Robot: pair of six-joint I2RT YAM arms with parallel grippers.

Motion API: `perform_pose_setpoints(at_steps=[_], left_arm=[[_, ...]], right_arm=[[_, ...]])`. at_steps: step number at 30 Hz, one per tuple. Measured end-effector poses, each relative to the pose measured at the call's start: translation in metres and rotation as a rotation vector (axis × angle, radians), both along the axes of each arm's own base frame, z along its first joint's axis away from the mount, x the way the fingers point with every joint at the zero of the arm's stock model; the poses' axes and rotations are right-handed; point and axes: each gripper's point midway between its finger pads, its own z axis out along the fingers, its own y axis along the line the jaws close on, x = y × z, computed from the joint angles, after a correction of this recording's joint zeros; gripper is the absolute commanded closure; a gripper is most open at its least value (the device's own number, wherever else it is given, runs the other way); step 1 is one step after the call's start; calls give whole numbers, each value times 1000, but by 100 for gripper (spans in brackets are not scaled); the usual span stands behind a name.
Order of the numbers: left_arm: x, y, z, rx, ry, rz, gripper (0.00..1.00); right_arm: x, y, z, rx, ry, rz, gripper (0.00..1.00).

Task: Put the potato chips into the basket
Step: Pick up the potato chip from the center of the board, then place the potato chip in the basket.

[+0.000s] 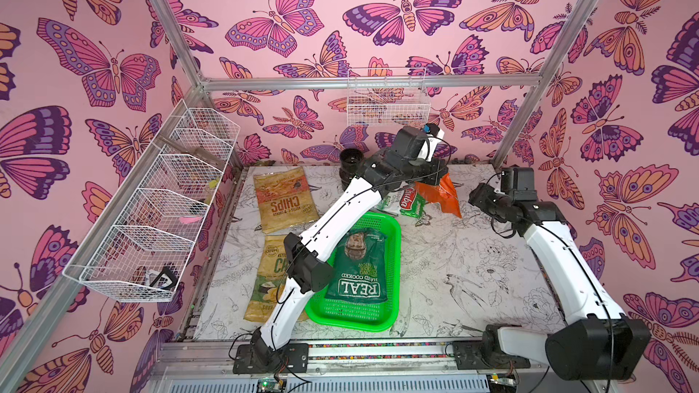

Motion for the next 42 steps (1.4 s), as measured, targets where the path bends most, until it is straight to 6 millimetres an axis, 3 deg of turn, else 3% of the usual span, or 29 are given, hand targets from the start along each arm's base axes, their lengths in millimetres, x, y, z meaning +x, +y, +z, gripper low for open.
perform_pose_setpoints(at_steps=[8, 12, 18, 24, 29, 34, 42], left_arm=[[-3, 5, -37, 79, 68, 4, 100], [-3, 6, -45, 96, 80, 8, 100], [-6, 20, -38, 104, 74, 32, 100], [-22, 57, -16, 110, 60, 74, 100], [-39, 87, 1, 106, 46, 100, 100], [-46, 106, -2, 120, 55, 115, 100], [-43, 131, -15, 145, 84, 156, 100]], right_arm=[[-1, 3, -8, 21, 15, 7, 33], [1, 6, -11, 38, 20, 12, 33], [5, 12, -18, 69, 24, 24, 33], [16, 23, -28, 137, 40, 39, 34], [32, 36, -48, 219, 80, 44, 36], [41, 56, -66, 273, 119, 62, 36], [47, 72, -60, 309, 87, 93, 36]])
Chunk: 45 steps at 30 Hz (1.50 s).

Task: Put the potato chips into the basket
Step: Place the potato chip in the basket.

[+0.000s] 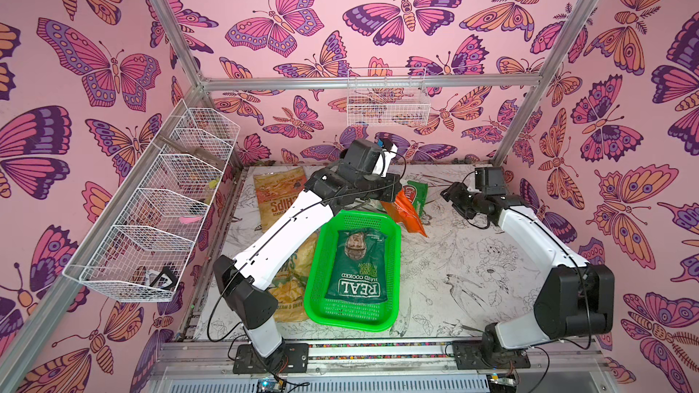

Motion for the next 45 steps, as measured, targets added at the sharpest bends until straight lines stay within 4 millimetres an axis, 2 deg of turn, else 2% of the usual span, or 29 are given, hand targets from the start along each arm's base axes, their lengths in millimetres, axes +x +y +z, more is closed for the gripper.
perform_pose_setpoints(at_steps=[8, 19, 26, 33, 37, 45], left_arm=[[-11, 13, -1, -2, 12, 12, 100], [-22, 19, -31, 30, 87, 12, 100], [-31, 23, -39, 29, 114, 1, 100], [-50, 43, -51, 27, 153, 39, 100], [-65, 64, -71, 31, 204, 107, 100], [-101, 118, -142, 77, 355, 288, 100]], right_arm=[[0, 3, 1, 8, -2, 8, 36], [-2, 9, 0, 11, 0, 24, 36], [0, 18, -9, 9, 24, 45, 36], [1, 26, -7, 13, 23, 68, 36], [8, 31, -5, 18, 21, 79, 37], [2, 53, -13, 14, 41, 131, 37]])
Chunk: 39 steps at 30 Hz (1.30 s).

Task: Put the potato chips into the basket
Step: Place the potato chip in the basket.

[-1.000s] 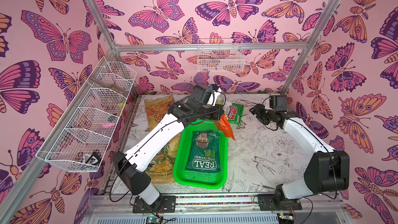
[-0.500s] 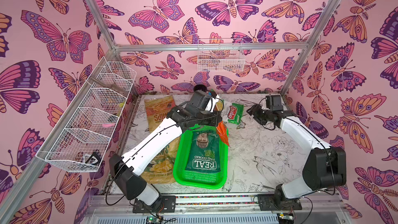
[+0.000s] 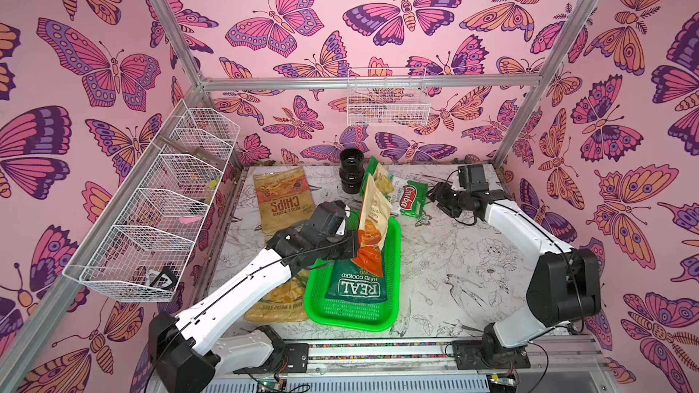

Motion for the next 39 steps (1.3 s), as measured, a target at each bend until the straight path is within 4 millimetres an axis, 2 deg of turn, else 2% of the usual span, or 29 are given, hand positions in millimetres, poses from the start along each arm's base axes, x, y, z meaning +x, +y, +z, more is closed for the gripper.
perform_pose_setpoints(at_steps=[3, 8, 15, 19, 20, 21, 23, 26, 29, 33, 36, 39], left_arm=[[-7, 12, -12, 4, 30, 56, 100], [-16, 21, -23, -21, 70, 114, 100], [-47, 41, -63, -36, 194, 184, 100], [-61, 53, -77, -38, 231, 216, 100], [-64, 55, -80, -35, 238, 222, 88], [-65, 57, -81, -29, 244, 225, 72], [-68, 61, -85, -11, 259, 231, 52], [-71, 70, -88, 51, 276, 240, 44], [-64, 82, -72, 116, 235, 270, 44], [-45, 100, -22, 145, 76, 339, 45], [-36, 117, 14, 139, -59, 400, 45], [-34, 137, 38, 150, -166, 456, 46]], right_arm=[[-4, 10, 0, -6, -2, 23, 37], [-13, 30, -1, -18, 0, 72, 37], [-23, 44, -2, -31, 15, 117, 37], [-26, 52, 2, -43, 2, 149, 37], [-28, 58, 4, -58, -7, 175, 37], [-32, 66, 7, -83, -18, 211, 37], [-39, 88, 13, -135, -45, 294, 37], [-57, 130, 23, -230, -113, 461, 37], [-84, 168, 25, -313, -181, 647, 40], [-122, 204, 18, -368, -247, 869, 41], [-150, 227, 7, -379, -282, 1032, 36], [-172, 249, -12, -405, -307, 1174, 33]])
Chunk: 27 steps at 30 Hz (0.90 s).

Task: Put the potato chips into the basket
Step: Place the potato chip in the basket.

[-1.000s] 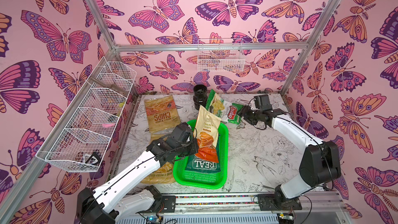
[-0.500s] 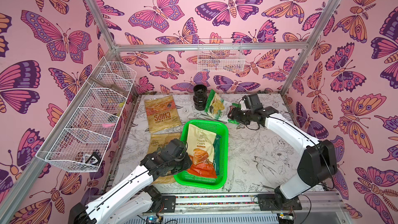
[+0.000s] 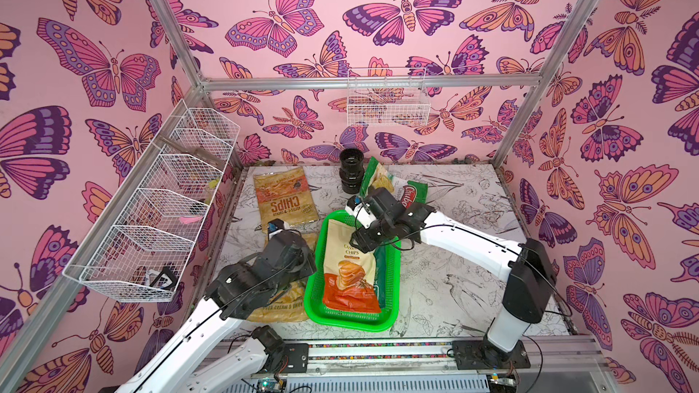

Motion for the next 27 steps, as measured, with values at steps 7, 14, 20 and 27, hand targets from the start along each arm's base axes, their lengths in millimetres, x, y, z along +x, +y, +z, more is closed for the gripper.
perform_pose_setpoints(at_steps=[7, 14, 20, 27], left_arm=[[2, 24, 14, 88, -81, 50, 46], [1, 31, 13, 132, -85, 52, 46], [-3, 37, 17, 125, -108, 63, 45], [-6, 46, 20, 129, -135, 93, 46]], right_arm=[[-23, 30, -72, -139, -6, 157, 31], [21, 27, -106, -359, -91, 38, 30], [57, -9, -95, -487, -171, -160, 30], [23, -7, -88, -389, -39, -85, 46]])
